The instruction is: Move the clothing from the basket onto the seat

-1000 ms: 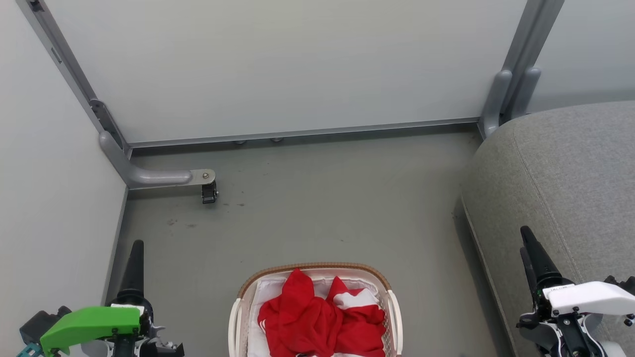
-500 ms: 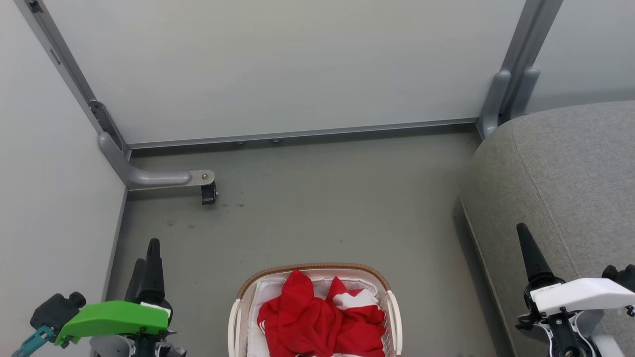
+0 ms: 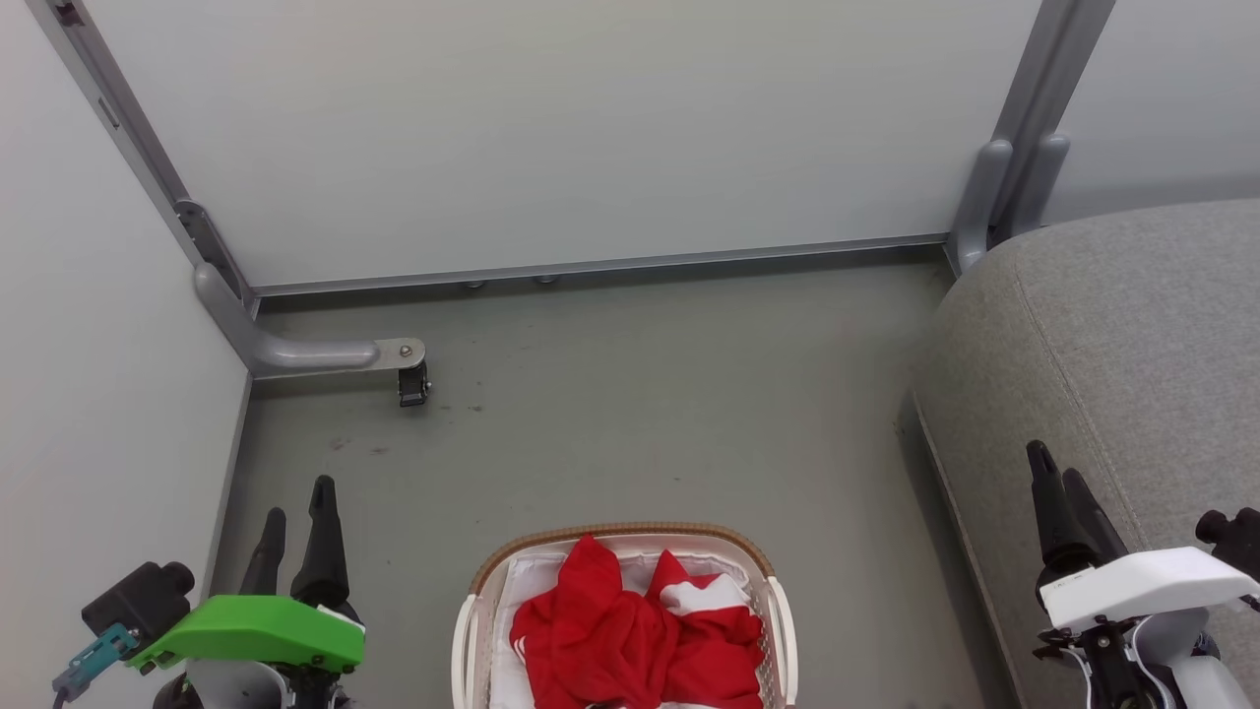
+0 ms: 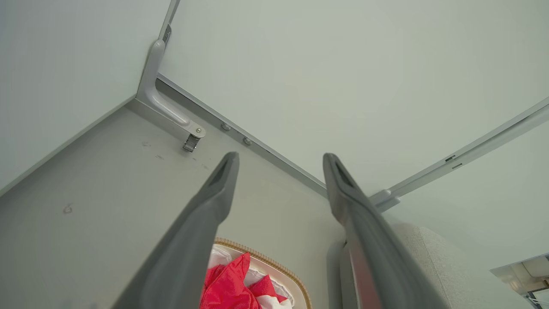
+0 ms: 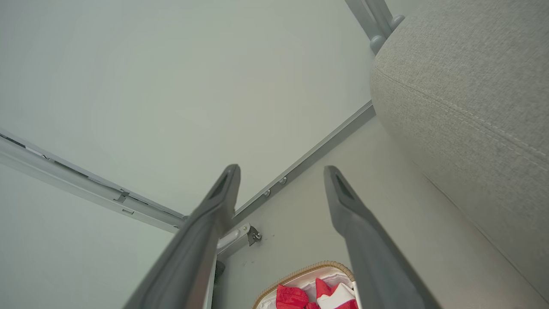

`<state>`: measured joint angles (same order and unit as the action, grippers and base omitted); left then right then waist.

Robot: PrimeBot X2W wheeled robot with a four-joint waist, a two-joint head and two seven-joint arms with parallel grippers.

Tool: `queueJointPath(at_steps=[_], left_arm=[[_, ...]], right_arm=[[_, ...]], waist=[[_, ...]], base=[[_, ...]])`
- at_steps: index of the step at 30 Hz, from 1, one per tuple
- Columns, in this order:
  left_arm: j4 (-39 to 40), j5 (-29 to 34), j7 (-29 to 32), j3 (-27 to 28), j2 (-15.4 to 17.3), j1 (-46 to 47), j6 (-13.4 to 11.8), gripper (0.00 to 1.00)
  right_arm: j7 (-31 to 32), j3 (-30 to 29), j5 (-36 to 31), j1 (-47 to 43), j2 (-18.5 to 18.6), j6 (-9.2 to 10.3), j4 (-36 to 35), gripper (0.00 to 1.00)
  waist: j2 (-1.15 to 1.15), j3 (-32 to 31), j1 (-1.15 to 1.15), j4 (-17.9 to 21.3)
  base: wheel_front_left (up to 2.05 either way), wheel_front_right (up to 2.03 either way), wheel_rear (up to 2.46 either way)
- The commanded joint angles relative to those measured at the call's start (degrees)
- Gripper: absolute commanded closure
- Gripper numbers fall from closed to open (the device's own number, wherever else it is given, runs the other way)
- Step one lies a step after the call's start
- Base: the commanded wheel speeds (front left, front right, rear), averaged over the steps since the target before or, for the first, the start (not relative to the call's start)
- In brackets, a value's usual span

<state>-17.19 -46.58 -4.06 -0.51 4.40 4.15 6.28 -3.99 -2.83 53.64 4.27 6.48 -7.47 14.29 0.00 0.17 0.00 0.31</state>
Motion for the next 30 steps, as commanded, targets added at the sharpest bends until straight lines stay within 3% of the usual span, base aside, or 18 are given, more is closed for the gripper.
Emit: queueJointPath(at_steps=[1,30], left_arm=[[0.55,2.17,-0.56,-0.39,0.74,1.18,-0.39,0.0],[0.38,21.6,-5.28,-6.22,3.04,-1.04,-4.47,0.0]], right_arm=[[-0.61,0.09,-2.05,0.85,0.76,-0.02,-0.53,0.0],[-5.35,2.06,-22.42,0.26,2.34,-0.02,-0.06,0.0]], waist=[[0.0,-0.03,0.0,0.02],[0.0,-0.27,0.0,1.07]], base=[[0.0,0.0,0.0],[0.0,0.0,0.0]])
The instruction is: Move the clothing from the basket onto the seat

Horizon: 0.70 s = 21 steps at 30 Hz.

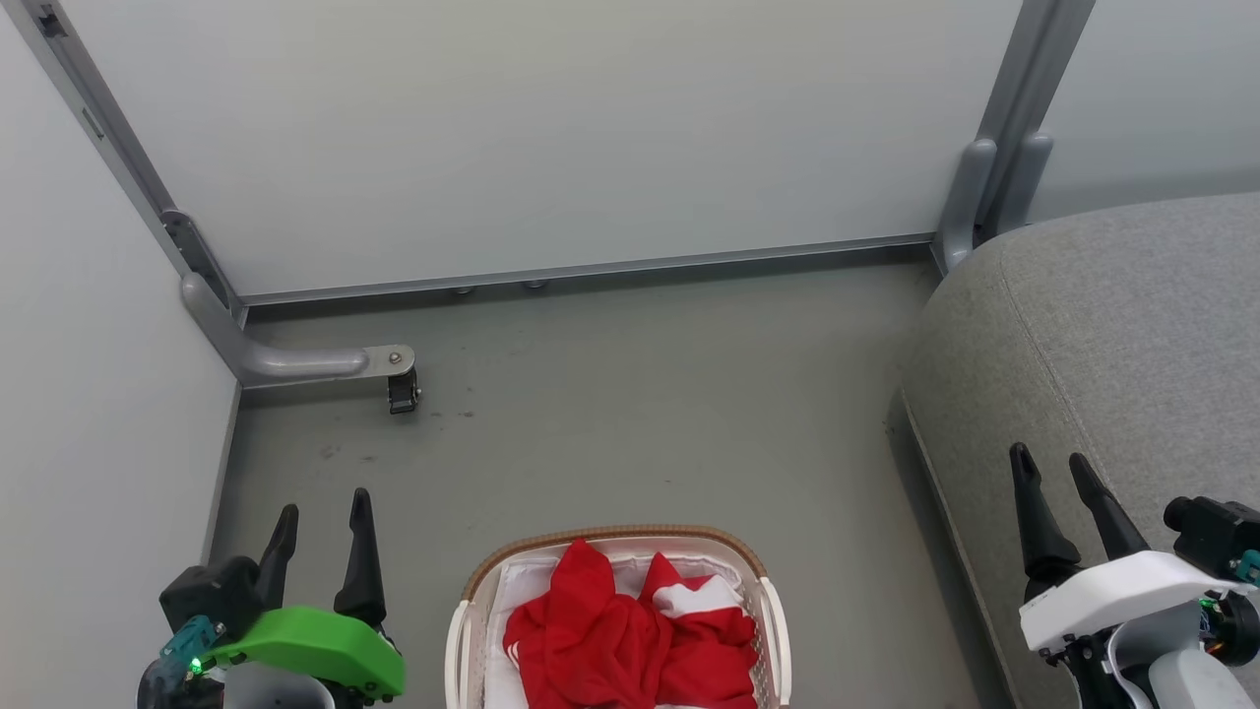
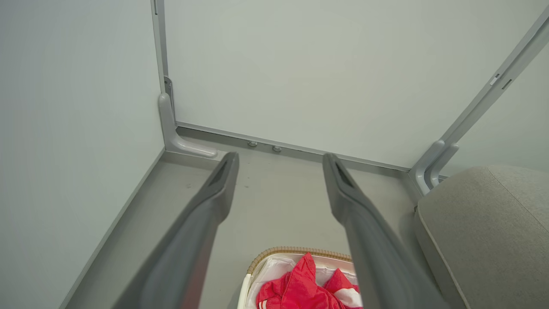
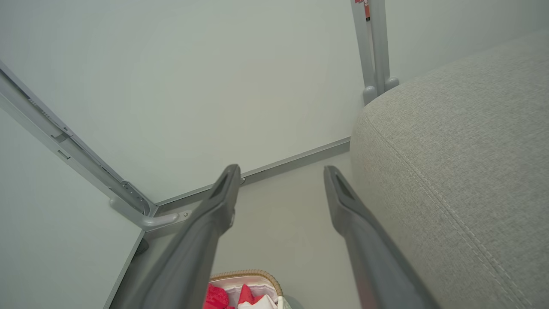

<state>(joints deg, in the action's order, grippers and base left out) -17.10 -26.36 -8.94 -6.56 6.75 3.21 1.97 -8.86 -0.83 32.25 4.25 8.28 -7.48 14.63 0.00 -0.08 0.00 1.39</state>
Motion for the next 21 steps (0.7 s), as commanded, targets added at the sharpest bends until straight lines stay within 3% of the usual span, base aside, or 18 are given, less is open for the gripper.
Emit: queueJointPath(at_steps=[1,21], left_arm=[[0.32,1.97,-0.58,-0.29,0.75,-0.13,-0.27,0.0],[1.22,11.77,-3.14,0.08,0.33,-0.97,-0.45,0.0]], right_arm=[[-0.61,0.13,-1.71,0.21,0.55,-0.01,-0.37,0.0],[-3.23,0.68,-11.7,-0.39,0.98,-0.02,0.55,0.0]], waist=[[0.0,-0.03,0.0,-0.02],[0.0,0.34,0.0,0.74]], base=[[0.0,0.0,0.0],[0.0,0.0,0.0]])
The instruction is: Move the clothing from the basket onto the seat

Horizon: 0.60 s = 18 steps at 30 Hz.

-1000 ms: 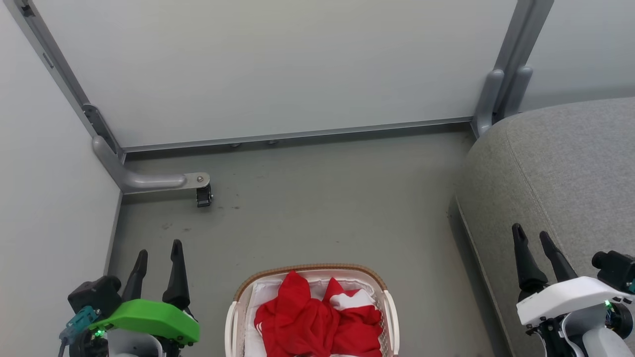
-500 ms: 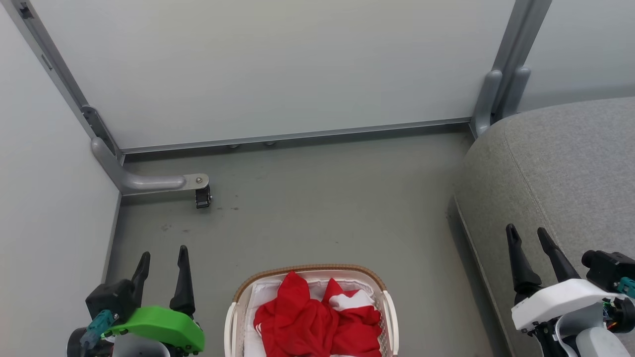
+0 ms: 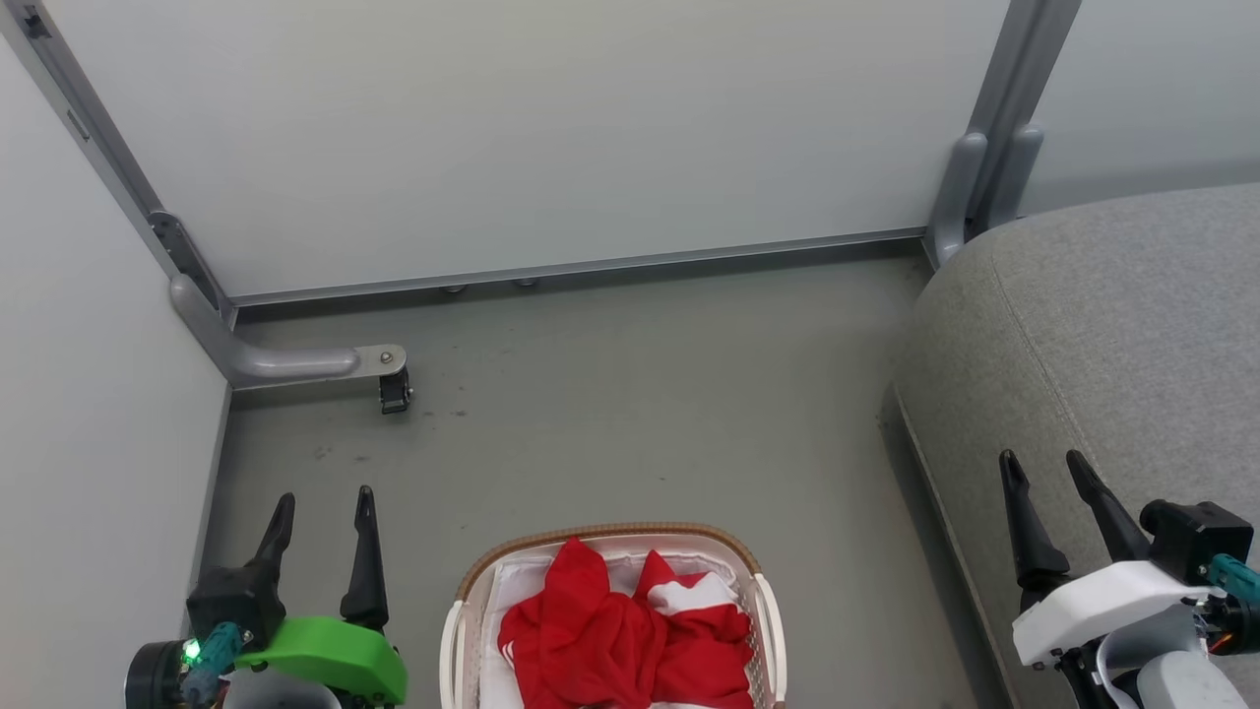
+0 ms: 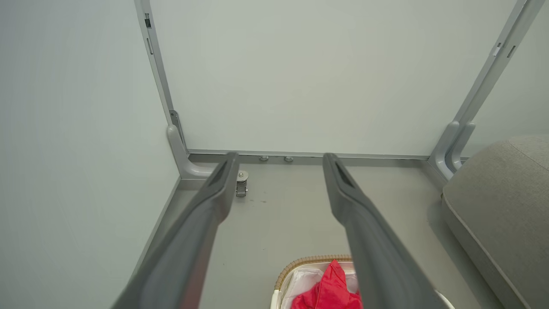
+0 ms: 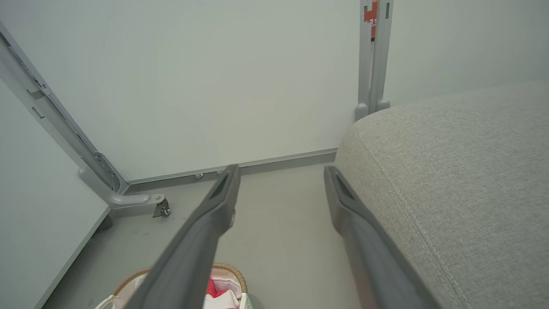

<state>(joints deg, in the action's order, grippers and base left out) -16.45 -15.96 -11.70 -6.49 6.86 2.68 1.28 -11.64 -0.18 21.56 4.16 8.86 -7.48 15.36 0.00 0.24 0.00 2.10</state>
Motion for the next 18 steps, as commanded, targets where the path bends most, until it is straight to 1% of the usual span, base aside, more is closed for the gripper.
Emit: queueJointPath(at_steps=[1,12,18], left_arm=[[0.88,1.89,-0.52,-0.12,0.26,-0.42,0.39,0.0],[1.21,6.93,-1.86,1.36,-0.78,-1.15,0.74,0.0],[0.87,8.79,-2.57,2.3,-1.44,-1.93,2.02,0.0]], right_arm=[[-0.61,0.09,-1.53,-0.38,0.38,-0.02,-0.18,0.0],[-1.92,-0.02,-6.59,-0.45,0.17,-0.02,-0.19,0.0],[-2.57,0.15,-9.04,-0.6,-0.13,-0.01,0.31,0.0]], waist=[[0.0,0.05,0.0,0.07],[0.0,0.04,0.0,0.54],[0.0,0.12,0.0,0.87]], base=[[0.0,0.0,0.0],[0.0,0.0,0.0],[0.0,0.0,0.0]])
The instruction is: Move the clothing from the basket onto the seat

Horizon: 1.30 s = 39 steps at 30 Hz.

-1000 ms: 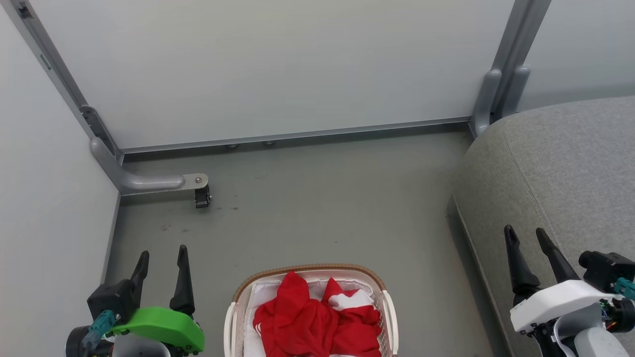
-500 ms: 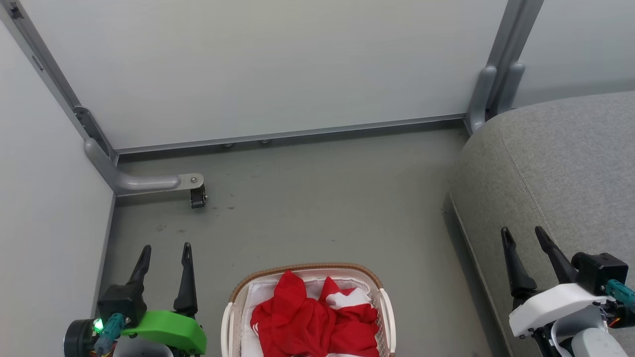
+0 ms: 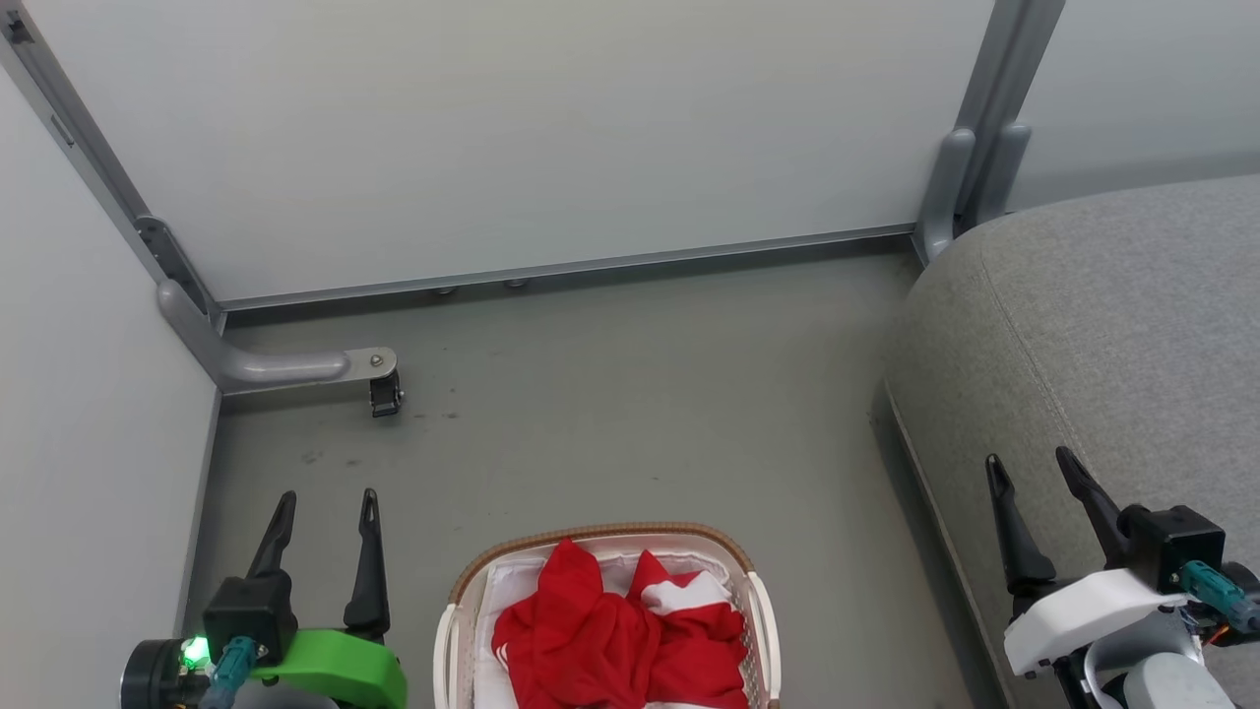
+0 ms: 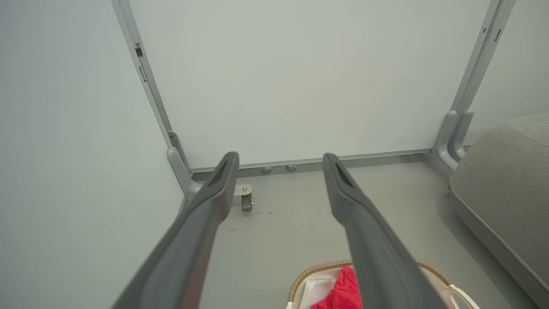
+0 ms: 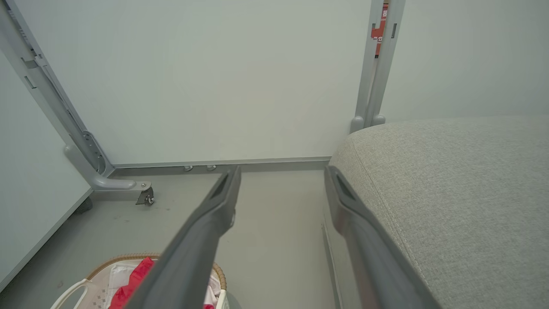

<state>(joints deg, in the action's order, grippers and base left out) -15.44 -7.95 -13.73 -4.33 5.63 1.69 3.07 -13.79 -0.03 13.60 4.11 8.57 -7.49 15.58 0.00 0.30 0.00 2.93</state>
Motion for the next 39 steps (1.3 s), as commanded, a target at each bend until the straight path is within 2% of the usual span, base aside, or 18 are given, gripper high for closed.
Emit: queueJointPath(at_steps=[1,7,12,23,30,39], left_arm=[[-0.2,1.12,-0.56,0.26,-0.25,-1.0,0.53,0.0],[-2.47,2.64,-1.13,-0.43,-1.19,-0.6,2.39,0.0],[-7.39,2.71,-1.58,-2.23,-1.74,2.62,3.81,0.0],[-17.08,0.38,-1.43,-7.44,-2.37,10.45,4.41,0.0],[-27.04,-1.46,-1.43,-12.23,-2.44,15.89,4.44,0.0],[-42.16,-3.44,-1.37,-20.38,-2.5,22.03,4.37,0.0]], right_arm=[[-0.49,0.07,-1.42,-0.54,0.12,0.0,0.1,0.0],[-1.1,0.52,-3.17,0.24,0.07,0.0,-0.49,0.0],[-1.46,2.16,-4.36,2.75,0.52,0.0,-1.28,0.0],[-1.41,5.66,-2.74,8.9,0.08,0.01,-2.97,0.0],[-1.4,7.92,-2.09,11.48,-0.77,0.02,-3.41,0.0],[-1.4,9.23,-1.65,12.45,-1.59,0.02,-1.6,0.0]], waist=[[0.0,0.12,0.0,0.11],[0.0,1.73,0.0,1.04],[0.0,6.12,0.0,2.8],[0.0,16.49,0.0,7.86],[0.0,21.67,0.0,11.28],[0.0,26.76,0.0,13.6]], base=[[0.0,0.0,0.0],[0.0,0.0,0.0],[0.0,0.0,0.0],[0.0,0.0,0.0],[0.0,0.0,0.0],[0.0,0.0,0.0]])
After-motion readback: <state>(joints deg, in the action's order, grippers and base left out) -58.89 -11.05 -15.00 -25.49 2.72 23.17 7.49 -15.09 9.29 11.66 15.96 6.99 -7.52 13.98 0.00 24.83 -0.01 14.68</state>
